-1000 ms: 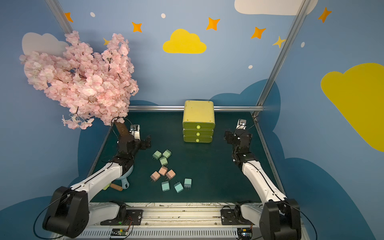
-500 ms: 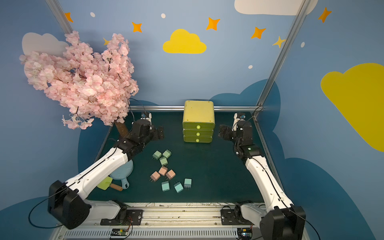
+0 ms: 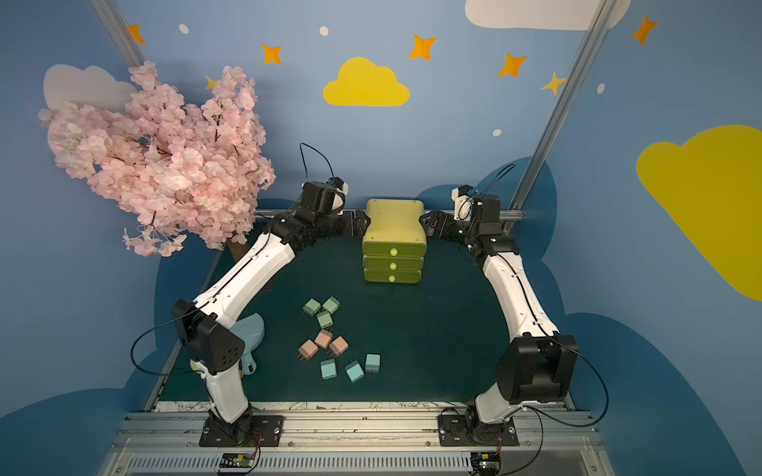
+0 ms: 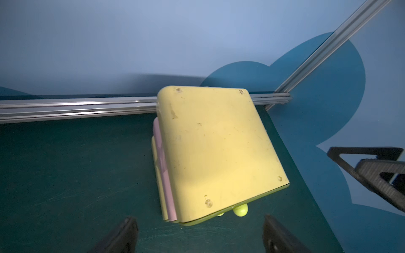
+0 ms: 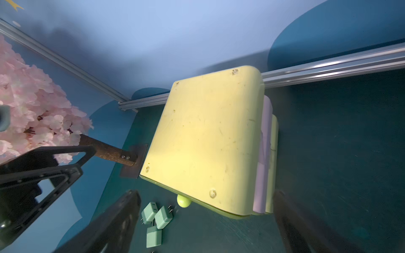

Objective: Place the plugs into the drawer by color
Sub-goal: Adjust the storage box at the center of the board.

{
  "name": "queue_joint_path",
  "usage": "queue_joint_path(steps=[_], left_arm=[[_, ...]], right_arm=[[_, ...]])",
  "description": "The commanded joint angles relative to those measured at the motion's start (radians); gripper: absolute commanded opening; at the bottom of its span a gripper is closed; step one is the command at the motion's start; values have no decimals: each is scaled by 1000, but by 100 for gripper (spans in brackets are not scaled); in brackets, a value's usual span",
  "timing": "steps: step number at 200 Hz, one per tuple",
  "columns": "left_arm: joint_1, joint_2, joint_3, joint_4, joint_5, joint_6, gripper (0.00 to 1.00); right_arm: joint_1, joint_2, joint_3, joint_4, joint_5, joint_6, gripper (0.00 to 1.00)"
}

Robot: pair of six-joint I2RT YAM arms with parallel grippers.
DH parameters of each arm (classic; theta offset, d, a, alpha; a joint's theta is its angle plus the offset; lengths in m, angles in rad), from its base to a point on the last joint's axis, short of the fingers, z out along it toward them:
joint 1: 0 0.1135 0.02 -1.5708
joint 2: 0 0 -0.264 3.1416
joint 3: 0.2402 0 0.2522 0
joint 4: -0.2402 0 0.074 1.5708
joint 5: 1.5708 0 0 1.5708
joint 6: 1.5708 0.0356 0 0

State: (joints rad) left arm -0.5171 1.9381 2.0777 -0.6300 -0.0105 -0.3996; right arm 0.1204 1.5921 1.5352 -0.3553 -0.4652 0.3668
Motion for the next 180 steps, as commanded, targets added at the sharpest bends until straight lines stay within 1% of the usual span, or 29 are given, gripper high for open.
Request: queue_joint_path(steps=[1, 27, 37, 46, 50, 53, 61, 78, 93, 103, 120, 136, 152, 161, 180], left_arm=[[36, 123, 151, -166, 117, -29, 90], [98, 266, 370, -281, 205, -61, 88], [108, 301, 420, -303, 220, -59, 88], [111, 319, 439, -307, 236, -56, 88], [112, 326, 439, -306, 236, -56, 88], [112, 330, 439, -304, 265, -54, 88], [111, 338, 437, -299, 295, -51, 88], [107, 353, 428, -299, 329, -45, 88], [107, 357, 409, -298, 353, -42, 87], [105, 353, 392, -294, 361, -41, 85], [104, 348, 361, -273, 390, -39, 82], [103, 350, 344, -258, 418, -34, 72], [100, 353, 320, -235, 462, -33, 67], [98, 355, 306, -226, 481, -35, 66], [93, 358, 300, -223, 479, -39, 65]], right_arm=[[1, 73, 53, -47, -69, -14, 98], [0, 154, 111, -85, -84, -25, 98], [3, 177, 122, -95, -84, -32, 98], [3, 193, 126, -95, -83, -39, 98], [4, 200, 127, -96, -87, -41, 97], [5, 204, 128, -95, -92, -43, 96], [10, 218, 134, -93, -99, -48, 94], [25, 250, 155, -102, -103, -57, 90], [41, 285, 177, -106, -112, -59, 84], [54, 311, 200, -110, -120, -58, 78], [76, 348, 241, -122, -127, -62, 70], [95, 381, 286, -132, -126, -67, 66], [107, 419, 340, -140, -127, -72, 62], [112, 444, 378, -147, -130, -75, 60], [119, 516, 483, -175, -140, -76, 58]])
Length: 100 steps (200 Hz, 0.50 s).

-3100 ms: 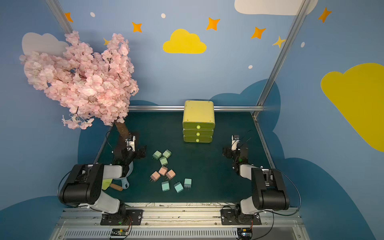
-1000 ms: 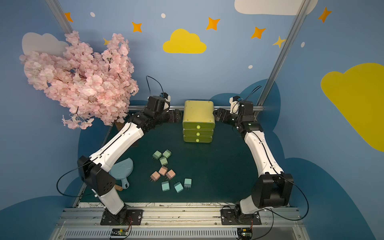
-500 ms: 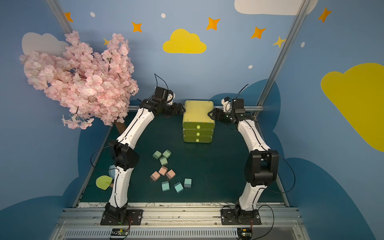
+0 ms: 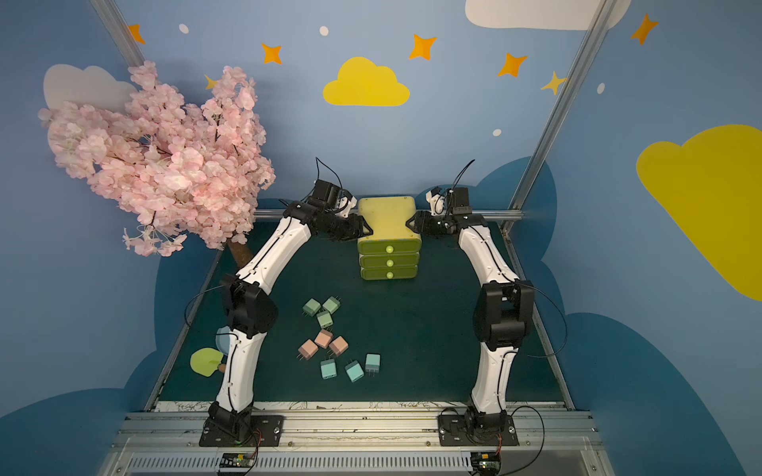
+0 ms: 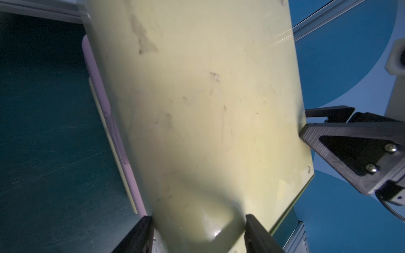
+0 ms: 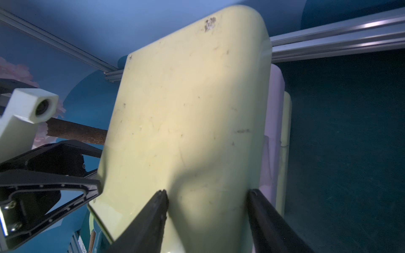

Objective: Place the plugs into the drawer by color
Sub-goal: Adjust the storage box at the center of the board.

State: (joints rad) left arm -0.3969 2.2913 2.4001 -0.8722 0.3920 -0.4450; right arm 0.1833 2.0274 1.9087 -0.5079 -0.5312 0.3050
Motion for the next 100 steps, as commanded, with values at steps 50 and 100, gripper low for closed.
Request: queue_joint_path(steps=[50, 100], left_arm=[[-18, -8, -15, 27, 53, 6, 66], [-1, -1, 36, 19, 45, -9, 71]], right_arm=[[54, 199, 306, -63, -81, -11, 58], [5, 162, 375, -100, -60, -9, 58]])
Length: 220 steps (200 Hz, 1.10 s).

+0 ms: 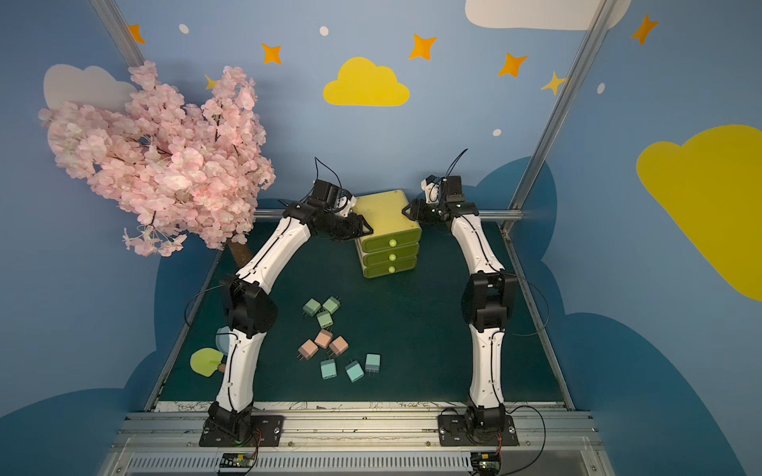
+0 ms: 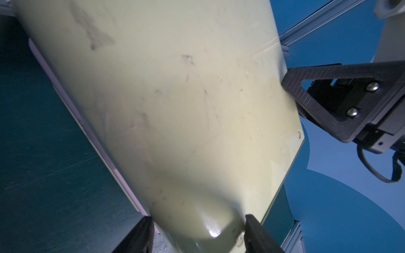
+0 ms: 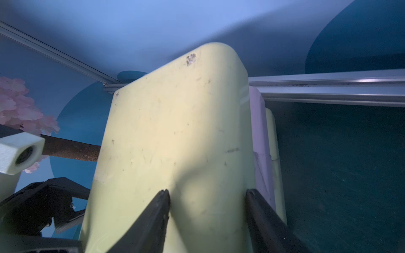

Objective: Place the plugs into the drawer by color
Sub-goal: Adjust the storage box at the center of the board.

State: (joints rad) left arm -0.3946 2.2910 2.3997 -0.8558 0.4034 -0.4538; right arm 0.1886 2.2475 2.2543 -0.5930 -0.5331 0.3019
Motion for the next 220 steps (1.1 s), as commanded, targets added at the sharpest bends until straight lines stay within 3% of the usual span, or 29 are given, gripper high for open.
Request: queue_joint_path(steps=[1, 24, 66, 101, 125, 220], left_arm=[[-2, -1, 38, 2, 34, -1, 71], [24, 11, 72, 2, 35, -22, 76], [36, 19, 96, -5, 34, -24, 77], [34, 21, 96, -14, 33, -3, 79], [29, 25, 93, -14, 43, -2, 80], [38, 13, 103, -50, 5, 50, 87]], right_arm=[[0, -64, 27, -14, -56, -4, 58], [-23, -217, -130, 58, -4, 30, 61], [12, -586, -706, 390, 95, 102, 64], [76, -690, -978, 595, 120, 172, 64], [89, -657, -1007, 660, 94, 203, 64], [6, -449, -864, 730, 4, 254, 55]])
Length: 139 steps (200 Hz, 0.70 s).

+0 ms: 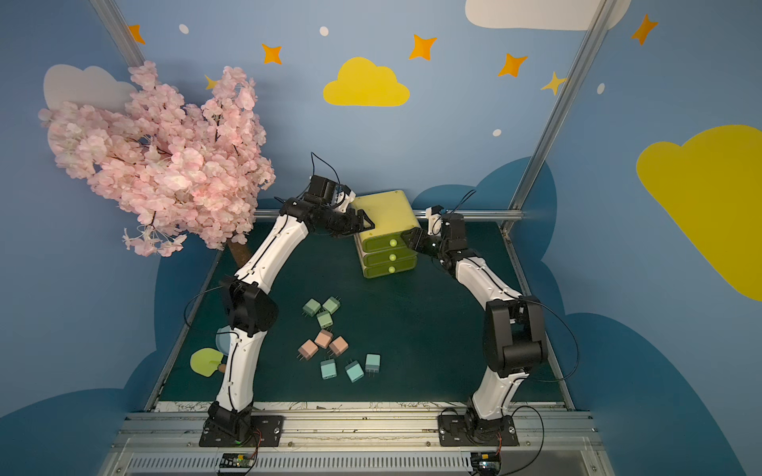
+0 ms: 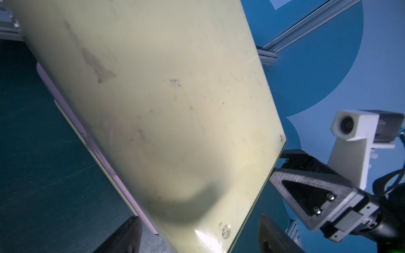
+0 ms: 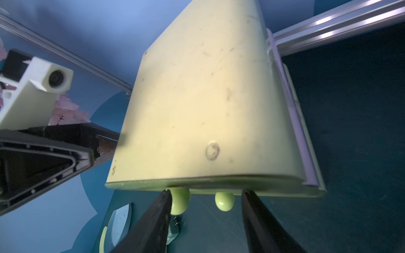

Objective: Place the plugs into the drawer by color
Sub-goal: Adjust the storage box at the center of the board.

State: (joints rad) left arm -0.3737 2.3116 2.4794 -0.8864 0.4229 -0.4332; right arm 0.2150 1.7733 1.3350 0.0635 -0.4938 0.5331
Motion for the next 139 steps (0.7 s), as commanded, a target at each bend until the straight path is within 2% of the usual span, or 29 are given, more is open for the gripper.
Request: queue_joint_path(steps=[1, 53, 69, 104, 139], left_arm=[[18, -7, 24, -20, -14, 30, 87], [38, 13, 65, 0, -12, 37, 94], [33, 39, 83, 20, 15, 20, 94], [27, 100, 148, 13, 35, -7, 92], [27, 118, 147, 24, 43, -22, 89]], right_arm=[[-21, 26, 57, 74, -35, 23, 55], [-65, 70, 102, 95, -63, 30, 54], [-70, 44, 57, 135, -81, 69, 54], [-49, -48, -183, 452, -107, 262, 52], [-2, -54, -330, 722, -52, 433, 51]])
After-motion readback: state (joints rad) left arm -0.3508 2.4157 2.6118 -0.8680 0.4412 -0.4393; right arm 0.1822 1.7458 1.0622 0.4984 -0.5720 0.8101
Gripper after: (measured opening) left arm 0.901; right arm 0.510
